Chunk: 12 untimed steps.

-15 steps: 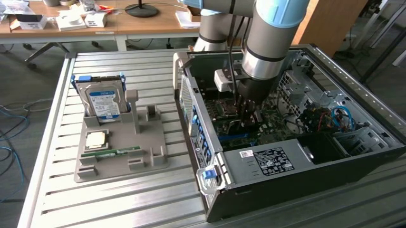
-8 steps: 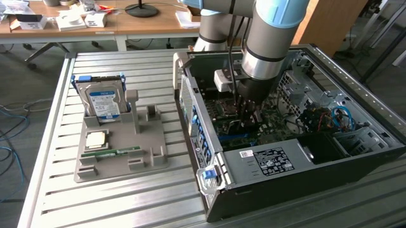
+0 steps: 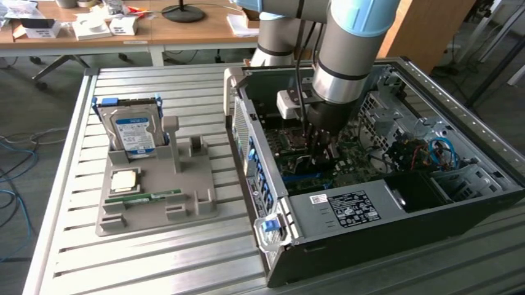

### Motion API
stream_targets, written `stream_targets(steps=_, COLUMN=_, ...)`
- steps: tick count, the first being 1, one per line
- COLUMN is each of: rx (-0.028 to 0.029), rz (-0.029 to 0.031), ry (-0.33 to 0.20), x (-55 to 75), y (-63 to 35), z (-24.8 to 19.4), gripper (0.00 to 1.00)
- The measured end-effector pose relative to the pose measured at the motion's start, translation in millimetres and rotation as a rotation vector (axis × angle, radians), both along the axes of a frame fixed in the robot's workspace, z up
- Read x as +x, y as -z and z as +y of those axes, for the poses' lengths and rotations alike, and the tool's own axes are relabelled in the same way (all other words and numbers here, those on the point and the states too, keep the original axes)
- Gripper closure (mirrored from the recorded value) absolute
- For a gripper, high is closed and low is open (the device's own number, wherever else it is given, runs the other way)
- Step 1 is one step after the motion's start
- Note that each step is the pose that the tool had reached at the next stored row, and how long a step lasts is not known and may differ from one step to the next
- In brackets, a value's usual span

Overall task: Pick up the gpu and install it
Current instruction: 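Insert the gpu into the slot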

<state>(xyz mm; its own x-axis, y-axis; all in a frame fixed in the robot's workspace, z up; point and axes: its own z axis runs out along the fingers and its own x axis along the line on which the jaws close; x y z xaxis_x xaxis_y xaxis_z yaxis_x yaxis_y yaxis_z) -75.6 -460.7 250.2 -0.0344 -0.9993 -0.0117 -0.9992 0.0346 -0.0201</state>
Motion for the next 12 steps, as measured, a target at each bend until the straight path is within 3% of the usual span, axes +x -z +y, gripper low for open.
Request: stream_targets(steps=12, rx=0.0004, rz=-0.0002, ry=0.000, x=0.0, y=0.9, z=0.0, gripper=0.74)
